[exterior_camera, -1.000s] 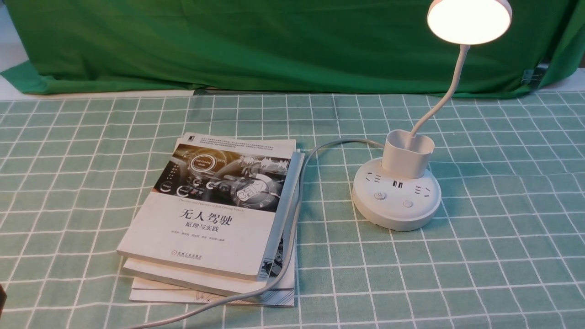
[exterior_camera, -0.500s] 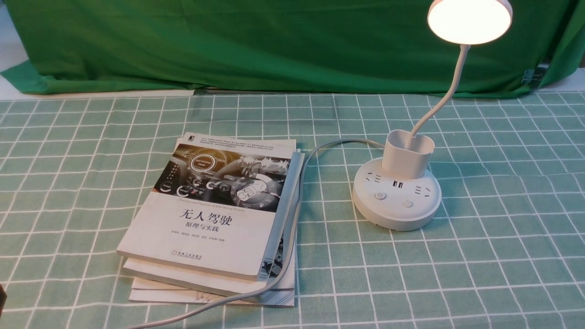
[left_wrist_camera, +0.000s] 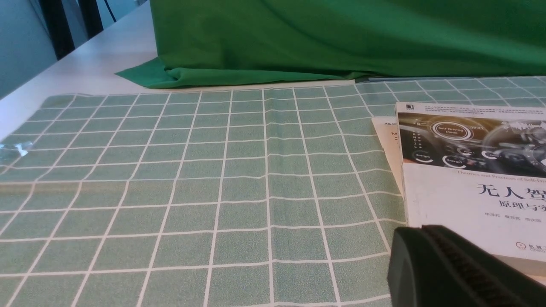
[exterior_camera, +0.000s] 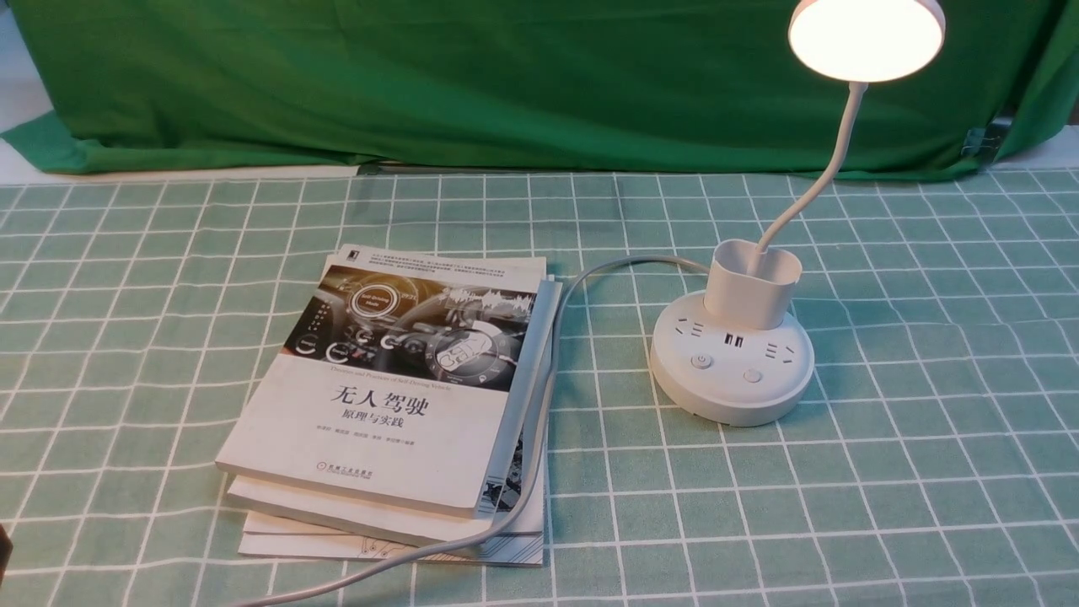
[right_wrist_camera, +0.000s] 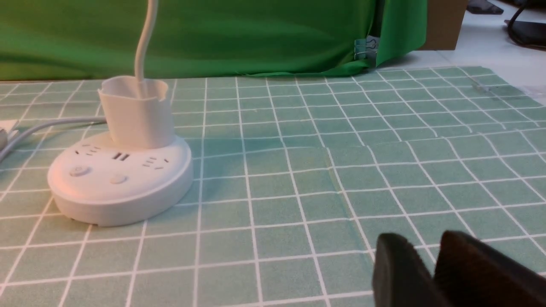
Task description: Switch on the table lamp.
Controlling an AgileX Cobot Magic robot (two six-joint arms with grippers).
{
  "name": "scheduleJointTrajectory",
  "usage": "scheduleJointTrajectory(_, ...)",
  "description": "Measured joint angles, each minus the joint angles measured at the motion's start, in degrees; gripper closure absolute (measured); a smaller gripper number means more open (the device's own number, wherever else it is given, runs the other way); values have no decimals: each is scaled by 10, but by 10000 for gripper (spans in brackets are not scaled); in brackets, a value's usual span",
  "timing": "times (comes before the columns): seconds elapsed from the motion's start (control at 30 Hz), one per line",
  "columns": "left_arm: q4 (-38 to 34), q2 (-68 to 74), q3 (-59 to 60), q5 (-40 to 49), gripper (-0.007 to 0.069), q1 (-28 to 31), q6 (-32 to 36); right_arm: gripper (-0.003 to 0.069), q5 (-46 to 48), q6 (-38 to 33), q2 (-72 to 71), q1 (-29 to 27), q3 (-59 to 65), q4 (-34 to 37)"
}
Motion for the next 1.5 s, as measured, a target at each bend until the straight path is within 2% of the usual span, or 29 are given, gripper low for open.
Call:
scheduleJointTrajectory(0.3, 0, 0, 0, 0, 603, 0, 0, 422, 1, 0, 0, 0, 0, 0)
scheduleJointTrajectory(1.5, 0, 0, 0, 0, 603, 0, 0, 421, 1, 1, 0, 0, 0, 0)
